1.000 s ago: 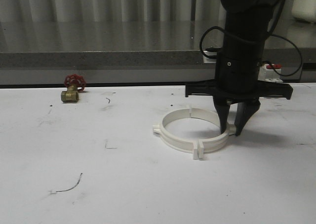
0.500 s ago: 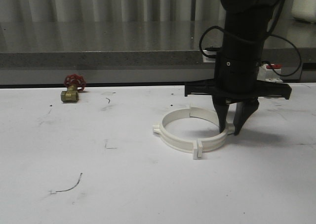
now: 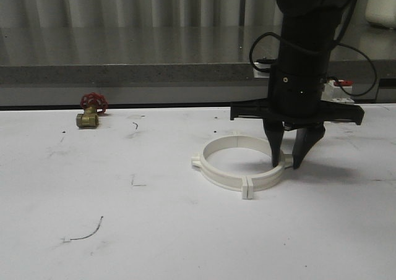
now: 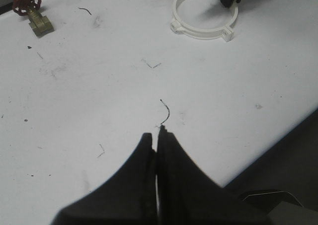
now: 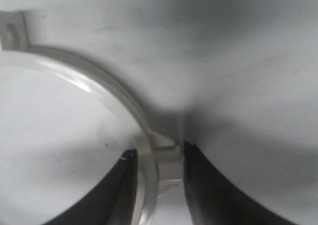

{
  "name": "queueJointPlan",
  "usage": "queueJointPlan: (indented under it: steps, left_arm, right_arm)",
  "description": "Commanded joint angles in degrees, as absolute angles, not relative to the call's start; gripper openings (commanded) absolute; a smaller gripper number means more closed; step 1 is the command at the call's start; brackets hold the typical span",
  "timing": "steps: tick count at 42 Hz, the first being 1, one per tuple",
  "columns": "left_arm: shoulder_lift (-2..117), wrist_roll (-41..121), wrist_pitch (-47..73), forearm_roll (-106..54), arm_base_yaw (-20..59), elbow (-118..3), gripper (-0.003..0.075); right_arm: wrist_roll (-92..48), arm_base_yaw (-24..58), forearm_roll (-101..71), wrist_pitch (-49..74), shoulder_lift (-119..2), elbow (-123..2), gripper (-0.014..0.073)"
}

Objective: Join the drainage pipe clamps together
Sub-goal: 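Press the held half against the first half to close the ring, then open the right gripper and raise it away from the ring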

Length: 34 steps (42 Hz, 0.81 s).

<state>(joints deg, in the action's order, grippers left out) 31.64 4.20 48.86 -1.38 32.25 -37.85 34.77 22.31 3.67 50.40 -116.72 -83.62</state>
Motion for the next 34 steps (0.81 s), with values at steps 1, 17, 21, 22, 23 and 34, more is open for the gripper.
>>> queueJointPlan:
  steps: [1,17,21,22,23,34]
  left_arm:
    - [31.8,4.2,45.1,-1.9,32.2,-39.4,-0.002]
    - [31.8,4.2,45.1,-1.9,32.2,-39.4,-0.0021]
    - [31.8,4.2,45.1,-1.9,32.2,-39.4,-0.002]
    - [31.8,4.2,45.1,-1.9,32.2,-39.4,-0.002]
    - [31.8,4.2,45.1,-1.9,32.2,-39.4,-0.002]
    - [31.8,4.2,45.1,-1.9,32.2,-39.4,-0.002]
  right_arm:
    - [34.7,22.4,3.8,49.3,-113.8,-84.8,0.0327]
    - [29.9,21.9,7.2,50.7,-104.7,-84.8,0.0326]
    - [17.3,20.9,3.0,51.5,-99.3,-84.6,0.0326]
    - [13.0,20.5,1.6,51.5,-98.0,-84.3,0.0326]
    - [10.0,20.2,0.6,51.4,-96.3,-83.7,0.0326]
    - [-3.8,15.2,-4.6,43.3,-77.7,-70.0,0.0326]
